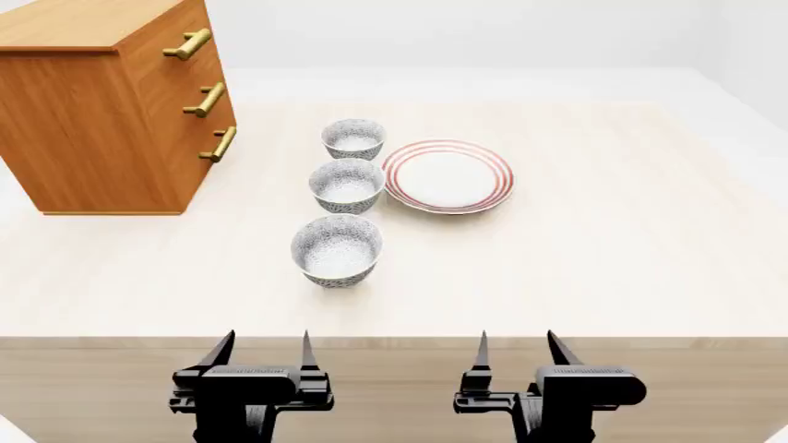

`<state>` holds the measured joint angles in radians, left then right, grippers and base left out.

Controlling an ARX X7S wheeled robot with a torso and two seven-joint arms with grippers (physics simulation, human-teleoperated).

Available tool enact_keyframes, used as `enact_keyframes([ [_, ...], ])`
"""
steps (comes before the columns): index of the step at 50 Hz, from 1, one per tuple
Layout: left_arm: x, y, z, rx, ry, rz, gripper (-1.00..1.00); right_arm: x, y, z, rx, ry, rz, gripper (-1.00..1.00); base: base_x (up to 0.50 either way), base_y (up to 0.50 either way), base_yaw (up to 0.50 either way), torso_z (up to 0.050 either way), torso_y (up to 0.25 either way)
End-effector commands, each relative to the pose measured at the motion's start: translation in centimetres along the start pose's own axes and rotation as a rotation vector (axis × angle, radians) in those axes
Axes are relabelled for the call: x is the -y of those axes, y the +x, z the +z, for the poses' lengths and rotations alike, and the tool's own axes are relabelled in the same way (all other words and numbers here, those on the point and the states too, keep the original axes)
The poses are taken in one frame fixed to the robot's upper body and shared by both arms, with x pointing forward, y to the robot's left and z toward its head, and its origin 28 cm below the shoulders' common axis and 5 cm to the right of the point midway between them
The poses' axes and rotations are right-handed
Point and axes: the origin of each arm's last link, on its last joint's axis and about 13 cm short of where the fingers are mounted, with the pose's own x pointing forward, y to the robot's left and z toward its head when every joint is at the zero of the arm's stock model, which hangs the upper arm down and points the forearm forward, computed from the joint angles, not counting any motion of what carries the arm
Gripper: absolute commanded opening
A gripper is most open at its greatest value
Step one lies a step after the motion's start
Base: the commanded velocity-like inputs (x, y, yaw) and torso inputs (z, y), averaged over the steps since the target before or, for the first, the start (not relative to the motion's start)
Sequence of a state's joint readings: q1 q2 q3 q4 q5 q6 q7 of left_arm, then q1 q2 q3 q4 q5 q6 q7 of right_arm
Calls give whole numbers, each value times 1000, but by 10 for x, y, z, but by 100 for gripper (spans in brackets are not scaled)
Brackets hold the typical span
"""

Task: Stack the bowl in the middle on the bowl at the back.

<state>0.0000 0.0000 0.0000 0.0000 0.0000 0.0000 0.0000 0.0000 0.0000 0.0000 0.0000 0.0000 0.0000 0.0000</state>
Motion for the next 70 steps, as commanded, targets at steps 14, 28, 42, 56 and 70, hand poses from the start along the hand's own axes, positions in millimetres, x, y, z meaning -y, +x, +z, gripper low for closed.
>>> enact_keyframes([
  [14,-2,3,-1,-52,-3,-11,100,1,-3,-1,-14,-16,9,100,0,0,0,0,0],
  [28,-1,4,-4,-60,27,27,100,1,-3,-1,-14,-32,12,100,0,496,0,0,0],
  [42,1,9,4,-22,-15,-43,100,7,2,0,-37,-32,-12,100,0,295,0,18,0],
  [56,1,47,69,-7,12,-127,100,23,25,49,-65,-85,-20,100,0,0,0,50,0],
  [70,4,82,114,14,29,-147,100,30,28,99,39,-199,-17,100,174,-45,0,50,0],
])
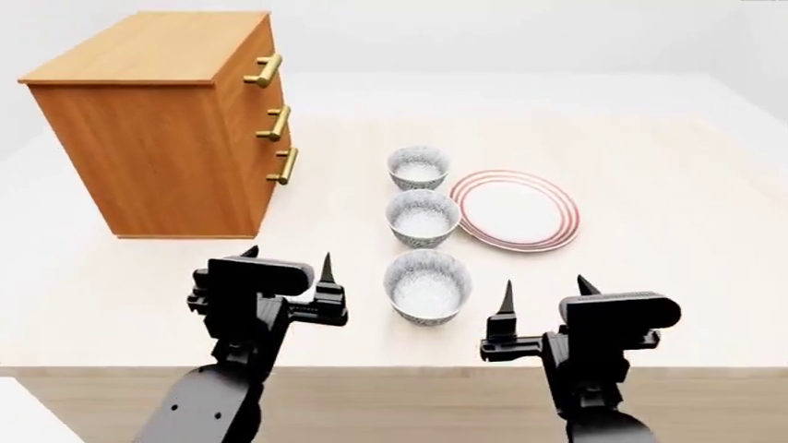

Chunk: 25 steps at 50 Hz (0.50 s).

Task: Stack the bowl in the middle on the bowl at the back.

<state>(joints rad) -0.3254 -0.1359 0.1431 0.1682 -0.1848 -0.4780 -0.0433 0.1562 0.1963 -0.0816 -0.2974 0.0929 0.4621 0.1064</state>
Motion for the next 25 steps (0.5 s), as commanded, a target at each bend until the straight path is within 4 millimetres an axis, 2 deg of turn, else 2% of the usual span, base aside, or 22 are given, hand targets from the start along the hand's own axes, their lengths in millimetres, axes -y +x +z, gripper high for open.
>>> enact_keyframes([
  [1,-1,23,35,31,29,14,100,10,3,31,54,-75,-7,100,500,-86,0,13,0],
  [10,-3,27,46,5,40,-14,100,16,6,41,81,-86,-5,100,500,-95,0,0,0],
  [25,-2,26,50,-48,25,-87,100,16,7,41,80,-102,7,100,500,-12,0,0,0],
])
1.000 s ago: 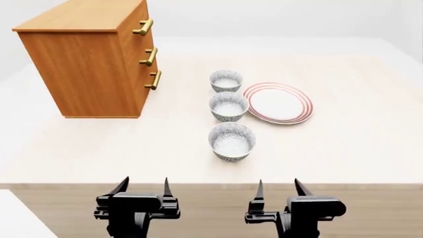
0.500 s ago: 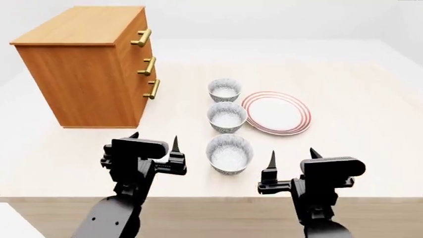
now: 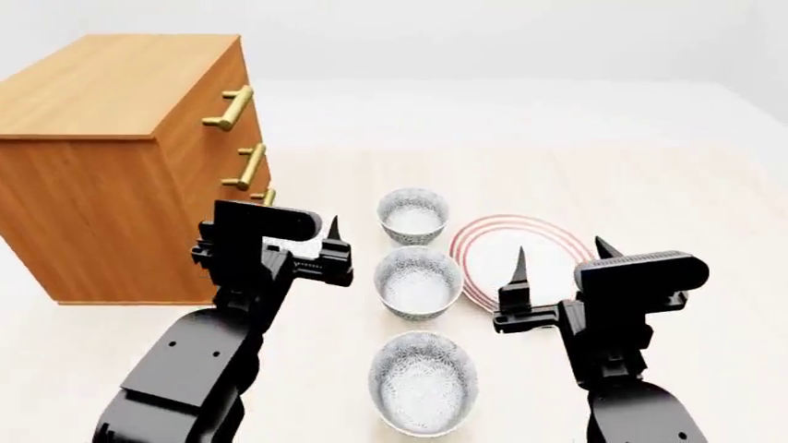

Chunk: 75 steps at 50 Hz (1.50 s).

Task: Stack the bowl in the middle on the bowl at the back.

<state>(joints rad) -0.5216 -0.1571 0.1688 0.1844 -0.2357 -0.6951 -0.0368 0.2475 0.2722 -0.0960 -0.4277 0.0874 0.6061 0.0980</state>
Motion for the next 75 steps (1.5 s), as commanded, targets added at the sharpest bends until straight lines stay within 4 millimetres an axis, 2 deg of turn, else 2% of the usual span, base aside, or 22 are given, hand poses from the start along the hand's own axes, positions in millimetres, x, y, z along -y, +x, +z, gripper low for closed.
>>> enact_keyframes([
  [1,0,1,7,-34,-5,-43,100,2,1,3,6,-13,7,100,500,0,0,0,0],
  [11,2,1,8,-79,-10,-76,100,0,-1,2,24,-22,17,100,500,0,0,0,0],
  [18,9,1,9,-167,1,-134,100,0,-2,2,35,-13,19,100,0,0,0,0,2],
  [27,23,5,12,-393,-35,-240,100,2,-5,-1,25,-5,15,100,0,0,0,0,0],
  [31,29,6,10,-438,-40,-261,100,3,-6,-3,19,-2,12,100,0,0,0,0,0],
  [49,48,15,-9,-607,-71,-269,100,10,-10,-12,-4,17,5,100,0,0,0,0,0],
  [65,52,23,-27,-690,-102,-246,100,16,-21,-14,-12,8,4,100,0,0,0,0,0],
  [75,54,33,-38,-724,-122,-214,100,20,-19,-19,-18,8,2,100,0,0,0,0,0],
])
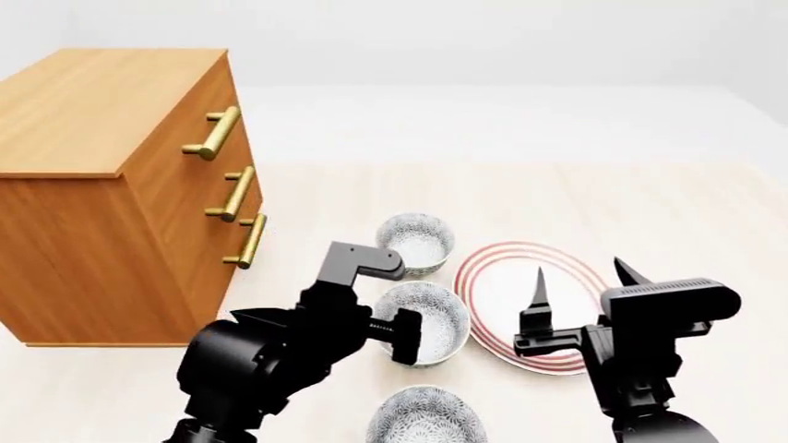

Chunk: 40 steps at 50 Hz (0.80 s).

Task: Stack the bowl in the middle on the bowl at the back.

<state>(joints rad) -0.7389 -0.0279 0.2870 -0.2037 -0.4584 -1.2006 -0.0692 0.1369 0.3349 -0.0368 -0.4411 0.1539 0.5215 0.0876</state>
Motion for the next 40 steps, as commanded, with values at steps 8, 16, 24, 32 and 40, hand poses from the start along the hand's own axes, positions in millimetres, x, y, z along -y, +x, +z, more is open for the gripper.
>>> enact_keyframes([
  [8,-2,23,-6,-55,-53,42,100,7,12,-12,-11,-2,0,100,0,0,0,0,0],
  [16,-3,30,-9,-80,-71,45,100,-10,9,-7,-15,-2,0,100,0,0,0,0,0],
  [24,-3,40,-16,-100,-75,59,100,-15,15,-5,-17,2,-1,100,0,0,0,0,0],
  [32,-2,42,-18,-98,-71,59,-100,-14,14,-5,-17,4,10,100,0,0,0,0,0],
  [40,-6,43,-17,-72,-112,98,-100,-10,11,-8,-24,6,10,100,0,0,0,0,0],
])
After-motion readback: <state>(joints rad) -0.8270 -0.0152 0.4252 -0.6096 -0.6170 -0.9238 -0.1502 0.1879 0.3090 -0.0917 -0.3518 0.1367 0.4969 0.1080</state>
